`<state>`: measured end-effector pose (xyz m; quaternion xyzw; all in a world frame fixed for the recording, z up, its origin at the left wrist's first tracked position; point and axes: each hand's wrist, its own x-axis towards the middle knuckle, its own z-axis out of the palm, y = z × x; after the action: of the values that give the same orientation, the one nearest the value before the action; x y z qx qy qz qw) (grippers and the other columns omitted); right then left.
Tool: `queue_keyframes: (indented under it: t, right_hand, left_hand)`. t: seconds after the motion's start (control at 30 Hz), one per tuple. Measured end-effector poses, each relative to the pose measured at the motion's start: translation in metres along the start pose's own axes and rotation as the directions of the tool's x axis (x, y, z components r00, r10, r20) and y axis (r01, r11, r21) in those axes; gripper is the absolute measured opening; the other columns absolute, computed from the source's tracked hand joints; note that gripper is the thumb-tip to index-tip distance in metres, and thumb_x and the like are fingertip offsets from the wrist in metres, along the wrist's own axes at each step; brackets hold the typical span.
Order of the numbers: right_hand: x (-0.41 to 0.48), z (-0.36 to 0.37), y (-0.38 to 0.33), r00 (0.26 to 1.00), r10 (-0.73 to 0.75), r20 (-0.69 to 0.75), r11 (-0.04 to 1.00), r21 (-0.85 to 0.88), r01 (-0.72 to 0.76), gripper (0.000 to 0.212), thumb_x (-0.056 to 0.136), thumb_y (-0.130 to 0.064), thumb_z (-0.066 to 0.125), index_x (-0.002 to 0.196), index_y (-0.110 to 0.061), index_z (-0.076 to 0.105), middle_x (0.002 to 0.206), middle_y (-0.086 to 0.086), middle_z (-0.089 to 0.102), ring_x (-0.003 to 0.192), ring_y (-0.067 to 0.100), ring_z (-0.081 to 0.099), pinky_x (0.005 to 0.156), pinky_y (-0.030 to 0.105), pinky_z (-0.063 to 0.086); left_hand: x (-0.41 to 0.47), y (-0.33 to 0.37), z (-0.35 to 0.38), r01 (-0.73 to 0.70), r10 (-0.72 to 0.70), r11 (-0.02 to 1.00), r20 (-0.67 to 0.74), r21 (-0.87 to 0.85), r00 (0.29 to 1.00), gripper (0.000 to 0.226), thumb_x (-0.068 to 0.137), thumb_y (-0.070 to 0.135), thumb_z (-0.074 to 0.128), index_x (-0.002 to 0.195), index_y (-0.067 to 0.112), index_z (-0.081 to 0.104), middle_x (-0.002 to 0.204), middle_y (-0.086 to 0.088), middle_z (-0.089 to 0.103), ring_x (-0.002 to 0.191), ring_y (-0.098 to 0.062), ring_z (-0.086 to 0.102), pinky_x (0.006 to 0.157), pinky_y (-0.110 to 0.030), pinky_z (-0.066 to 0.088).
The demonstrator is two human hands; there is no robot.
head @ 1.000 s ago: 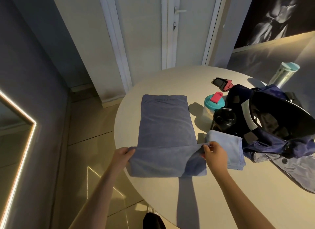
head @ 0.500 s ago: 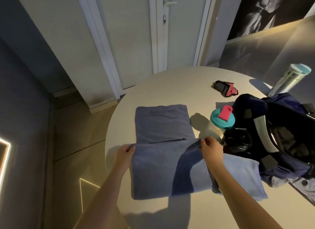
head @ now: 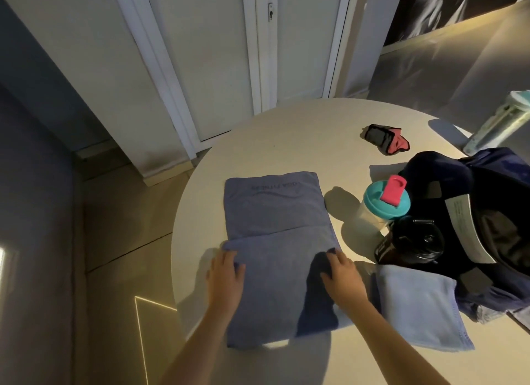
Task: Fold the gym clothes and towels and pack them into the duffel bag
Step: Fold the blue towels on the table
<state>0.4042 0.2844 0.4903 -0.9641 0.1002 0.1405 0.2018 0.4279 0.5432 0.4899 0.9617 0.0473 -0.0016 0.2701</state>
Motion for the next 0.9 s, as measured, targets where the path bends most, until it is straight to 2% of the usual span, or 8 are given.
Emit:
queue_keyframes:
  t: [0.1, 0.23, 0.3, 0.37, 0.5, 0.63, 0.8, 0.9]
  right_hand:
    - [-0.018, 0.013, 0.009, 0.993, -0.002, 0.116, 0.981, -0.194, 0.024, 0.064, 0.099, -0.042, 0.033, 0.151, -0.020, 0.004, 0.159, 0.006, -0.004, 0.146, 0.028, 0.001, 0.117, 0.042, 0.009]
    - [-0.034, 0.019, 0.009, 0.989, 0.009, 0.144, 0.957, -0.289, 0.033, 0.067, 0.099, -0.050, 0.027, 0.152, -0.020, -0.002, 0.159, 0.008, -0.008, 0.146, 0.030, -0.005, 0.117, 0.045, 0.003]
    - [-0.043, 0.021, 0.009, 0.991, 0.011, 0.135, 0.951, -0.309, 0.032, 0.069, 0.097, -0.053, 0.028, 0.152, -0.019, 0.002, 0.159, 0.009, -0.004, 0.146, 0.031, -0.001, 0.117, 0.046, 0.006]
    - [-0.055, 0.025, 0.006, 0.992, 0.008, 0.127, 0.948, -0.317, 0.033, 0.070, 0.096, -0.054, 0.032, 0.151, -0.018, 0.010, 0.159, 0.010, 0.004, 0.146, 0.032, 0.006, 0.116, 0.047, 0.011]
    - [-0.079, 0.031, -0.004, 0.996, -0.025, 0.085, 0.947, -0.316, 0.051, 0.063, 0.092, -0.053, 0.043, 0.143, -0.016, 0.036, 0.152, 0.011, 0.028, 0.138, 0.034, 0.027, 0.113, 0.051, 0.021]
    - [-0.076, 0.019, -0.014, 0.999, -0.003, 0.046, 0.968, -0.251, 0.014, 0.051, 0.098, -0.047, 0.036, 0.141, -0.019, 0.036, 0.149, 0.006, 0.029, 0.136, 0.028, 0.030, 0.112, 0.044, 0.022]
    - [-0.045, -0.002, -0.013, 0.999, 0.047, 0.025, 0.994, -0.099, -0.044, 0.047, 0.099, -0.034, 0.038, 0.142, -0.018, 0.031, 0.150, 0.007, 0.028, 0.130, 0.029, 0.036, 0.105, 0.041, 0.033]
    - [-0.022, -0.009, -0.004, 0.984, 0.177, -0.001, 0.982, 0.066, -0.176, 0.041, 0.098, -0.026, 0.042, 0.137, -0.015, 0.038, 0.137, 0.010, 0.044, 0.119, 0.029, 0.047, 0.095, 0.039, 0.043]
  left_hand:
    - [-0.041, -0.005, 0.022, -0.187, 0.159, 0.968, 0.166, 0.166, 0.973, 0.053, 0.079, 0.037, 0.072, 0.122, 0.010, 0.061, 0.122, -0.007, 0.061, 0.111, -0.027, 0.061, 0.089, -0.042, 0.051]
    - [-0.062, -0.017, 0.026, -0.272, 0.171, 0.913, 0.319, 0.304, 0.932, 0.068, 0.078, 0.057, 0.037, 0.128, 0.013, 0.049, 0.127, -0.007, 0.061, 0.119, -0.024, 0.053, 0.082, -0.047, 0.054]
    - [-0.062, -0.025, 0.020, -0.309, 0.198, 0.884, 0.319, 0.350, 0.927, 0.067, 0.078, 0.058, 0.039, 0.129, 0.015, 0.044, 0.128, -0.005, 0.061, 0.122, -0.022, 0.043, 0.081, -0.048, 0.053]
    - [-0.066, -0.033, 0.014, -0.345, 0.233, 0.861, 0.313, 0.375, 0.921, 0.073, 0.071, 0.059, 0.061, 0.128, 0.018, 0.044, 0.127, -0.004, 0.061, 0.122, -0.021, 0.040, 0.081, -0.049, 0.053]
    - [-0.082, -0.043, 0.006, -0.336, 0.194, 0.864, 0.368, 0.376, 0.909, 0.090, 0.049, 0.061, 0.081, 0.123, 0.021, 0.048, 0.123, 0.000, 0.064, 0.116, -0.020, 0.050, 0.080, -0.049, 0.053]
    - [-0.079, -0.041, 0.002, -0.334, 0.203, 0.861, 0.343, 0.383, 0.917, 0.060, 0.077, 0.058, 0.047, 0.122, 0.019, 0.055, 0.125, -0.001, 0.062, 0.114, -0.024, 0.060, 0.088, -0.049, 0.050]
    - [-0.046, -0.013, -0.002, -0.267, 0.175, 0.927, 0.325, 0.264, 0.929, 0.064, 0.092, 0.052, 0.028, 0.146, 0.017, 0.034, 0.153, -0.001, 0.030, 0.143, -0.022, 0.024, 0.114, -0.045, 0.020]
    - [-0.023, -0.008, -0.004, -0.220, 0.150, 0.943, 0.269, 0.252, 0.951, 0.057, 0.099, 0.039, 0.039, 0.149, 0.017, 0.024, 0.157, 0.000, 0.020, 0.146, -0.019, 0.014, 0.117, -0.038, 0.012]
